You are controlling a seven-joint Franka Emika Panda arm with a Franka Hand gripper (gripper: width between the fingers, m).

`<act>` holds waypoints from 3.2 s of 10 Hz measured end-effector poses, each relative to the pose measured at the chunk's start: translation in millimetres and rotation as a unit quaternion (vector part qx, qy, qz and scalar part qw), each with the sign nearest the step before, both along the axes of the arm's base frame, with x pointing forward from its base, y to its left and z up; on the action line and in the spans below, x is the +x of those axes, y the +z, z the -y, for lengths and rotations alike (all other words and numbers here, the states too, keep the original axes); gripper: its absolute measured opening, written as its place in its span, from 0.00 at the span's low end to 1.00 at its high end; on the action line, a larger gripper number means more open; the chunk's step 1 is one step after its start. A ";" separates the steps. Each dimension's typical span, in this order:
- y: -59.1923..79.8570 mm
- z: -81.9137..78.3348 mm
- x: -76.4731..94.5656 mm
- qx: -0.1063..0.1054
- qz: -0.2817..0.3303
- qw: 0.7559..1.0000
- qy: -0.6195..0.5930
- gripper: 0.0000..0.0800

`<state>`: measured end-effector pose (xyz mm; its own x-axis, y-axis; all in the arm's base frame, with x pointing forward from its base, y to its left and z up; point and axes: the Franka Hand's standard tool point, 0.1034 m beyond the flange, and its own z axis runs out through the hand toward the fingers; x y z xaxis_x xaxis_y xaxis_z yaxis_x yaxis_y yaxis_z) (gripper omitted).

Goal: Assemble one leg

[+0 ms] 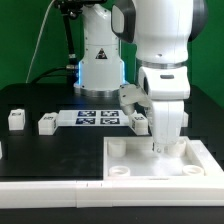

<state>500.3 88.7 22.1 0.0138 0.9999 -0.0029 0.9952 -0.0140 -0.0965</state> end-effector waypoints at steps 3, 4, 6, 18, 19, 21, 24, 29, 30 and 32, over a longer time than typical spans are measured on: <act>24.1 -1.9 -17.2 -0.008 0.008 1.000 -0.016 0.81; 31.2 -2.5 -25.4 -0.010 0.009 1.000 -0.019 0.81; 44.7 -2.4 -39.9 -0.017 0.011 0.999 -0.035 0.81; 41.8 -27.3 -62.5 -0.060 0.007 0.868 -0.492 0.81; 41.4 -36.8 -65.9 -0.063 0.007 0.845 -0.531 0.81; 42.3 -51.3 -69.7 -0.066 0.001 0.786 -0.615 0.81; 41.7 -61.4 -73.3 -0.067 -0.007 0.731 -0.679 0.81; 30.9 -95.8 -103.0 -0.060 -0.006 0.751 -0.658 0.81; 29.1 -97.3 -108.5 -0.063 -0.008 0.753 -0.655 0.81; 25.3 -93.2 -119.5 -0.069 -0.010 0.757 -0.650 0.81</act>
Offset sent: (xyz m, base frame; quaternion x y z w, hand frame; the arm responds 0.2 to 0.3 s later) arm -0.0402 0.0071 0.0307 0.0043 -0.0001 0.0433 0.9991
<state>380.7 181.9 47.5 0.9840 0.1324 -0.1195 0.1309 -0.9912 -0.0204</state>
